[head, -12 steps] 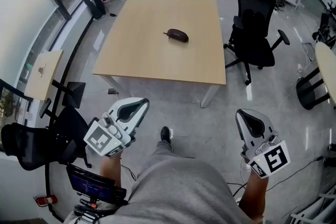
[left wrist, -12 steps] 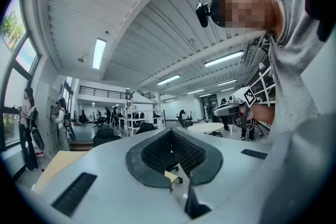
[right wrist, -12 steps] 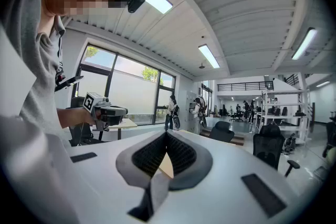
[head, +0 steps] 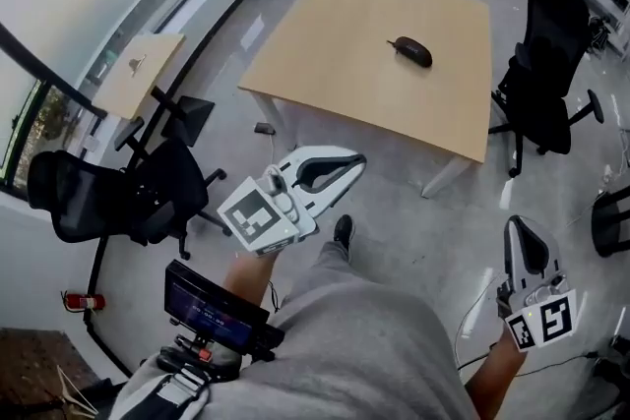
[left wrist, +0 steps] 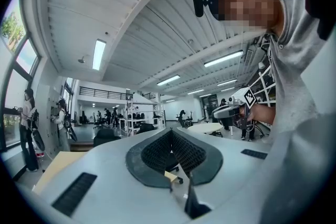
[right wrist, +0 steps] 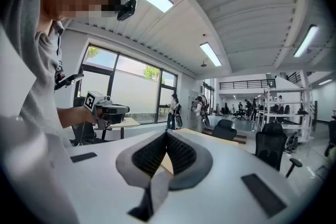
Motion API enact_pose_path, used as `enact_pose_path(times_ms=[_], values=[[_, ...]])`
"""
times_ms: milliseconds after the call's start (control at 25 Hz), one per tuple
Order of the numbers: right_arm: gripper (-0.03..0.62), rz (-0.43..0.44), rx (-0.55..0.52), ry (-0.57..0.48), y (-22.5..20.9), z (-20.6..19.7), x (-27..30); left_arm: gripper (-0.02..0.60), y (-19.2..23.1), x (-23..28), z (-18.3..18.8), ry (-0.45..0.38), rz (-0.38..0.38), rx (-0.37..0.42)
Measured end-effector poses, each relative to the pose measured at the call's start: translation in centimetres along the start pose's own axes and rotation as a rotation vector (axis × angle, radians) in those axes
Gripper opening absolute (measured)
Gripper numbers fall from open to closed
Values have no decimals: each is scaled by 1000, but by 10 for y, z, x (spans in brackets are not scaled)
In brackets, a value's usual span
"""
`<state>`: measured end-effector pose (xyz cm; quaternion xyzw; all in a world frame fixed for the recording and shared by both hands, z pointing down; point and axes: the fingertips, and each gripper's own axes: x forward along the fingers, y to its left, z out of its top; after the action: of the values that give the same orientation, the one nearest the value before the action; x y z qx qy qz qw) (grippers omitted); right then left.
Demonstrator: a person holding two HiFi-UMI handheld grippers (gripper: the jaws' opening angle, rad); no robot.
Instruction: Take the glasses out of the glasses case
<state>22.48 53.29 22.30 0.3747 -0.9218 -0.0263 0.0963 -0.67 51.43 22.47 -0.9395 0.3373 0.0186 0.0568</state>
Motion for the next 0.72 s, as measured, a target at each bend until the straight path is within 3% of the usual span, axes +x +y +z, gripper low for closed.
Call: enact_pose_path(times_ms=[400,720], values=[[8,52,65,-58,7,5,26,5,16,-25,-4,-5,70,-23],[8,19,99,-27,-7,-5,67,5,54,-22,-13,-10,64,-48]])
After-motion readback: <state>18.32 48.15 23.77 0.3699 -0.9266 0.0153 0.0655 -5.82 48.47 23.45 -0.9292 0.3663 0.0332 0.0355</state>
